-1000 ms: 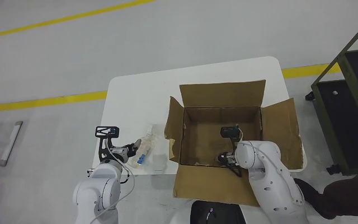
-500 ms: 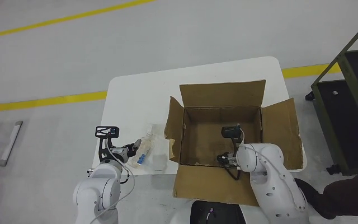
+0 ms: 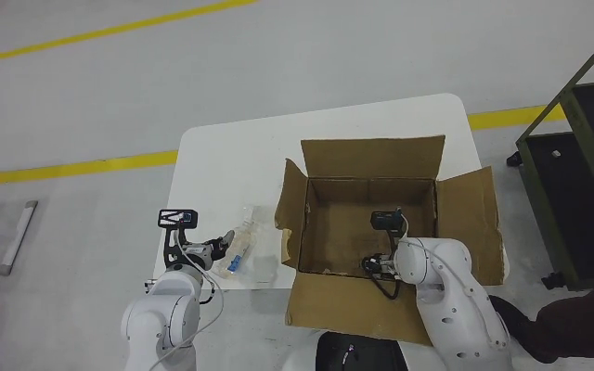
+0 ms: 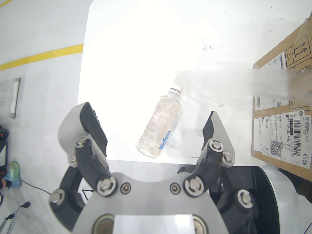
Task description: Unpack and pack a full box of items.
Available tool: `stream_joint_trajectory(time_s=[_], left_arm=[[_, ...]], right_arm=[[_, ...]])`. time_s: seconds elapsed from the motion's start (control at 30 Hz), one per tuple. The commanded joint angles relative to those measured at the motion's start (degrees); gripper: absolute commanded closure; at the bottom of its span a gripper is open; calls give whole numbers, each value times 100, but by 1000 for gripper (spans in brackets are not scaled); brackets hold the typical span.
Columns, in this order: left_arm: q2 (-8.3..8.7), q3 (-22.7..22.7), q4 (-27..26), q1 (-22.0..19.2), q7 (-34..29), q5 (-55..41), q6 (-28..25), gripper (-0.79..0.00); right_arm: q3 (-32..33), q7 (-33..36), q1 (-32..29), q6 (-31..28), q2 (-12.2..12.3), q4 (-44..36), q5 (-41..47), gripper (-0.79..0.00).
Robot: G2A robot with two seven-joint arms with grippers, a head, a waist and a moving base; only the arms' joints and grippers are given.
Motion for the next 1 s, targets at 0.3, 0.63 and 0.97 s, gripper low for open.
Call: stream_joint_trajectory(time_s=[0.3, 0.63, 0.97], left_arm=[[0, 0, 0, 0, 0, 0, 0, -785], [0, 0, 0, 0, 0, 0, 0, -785], [0, 0, 0, 0, 0, 0, 0, -785]], right_arm=[[49, -36, 6, 37, -62, 158, -113, -730], [87, -42, 12, 42, -108, 229, -242, -203], [226, -69, 86, 70, -158, 183, -290, 0]])
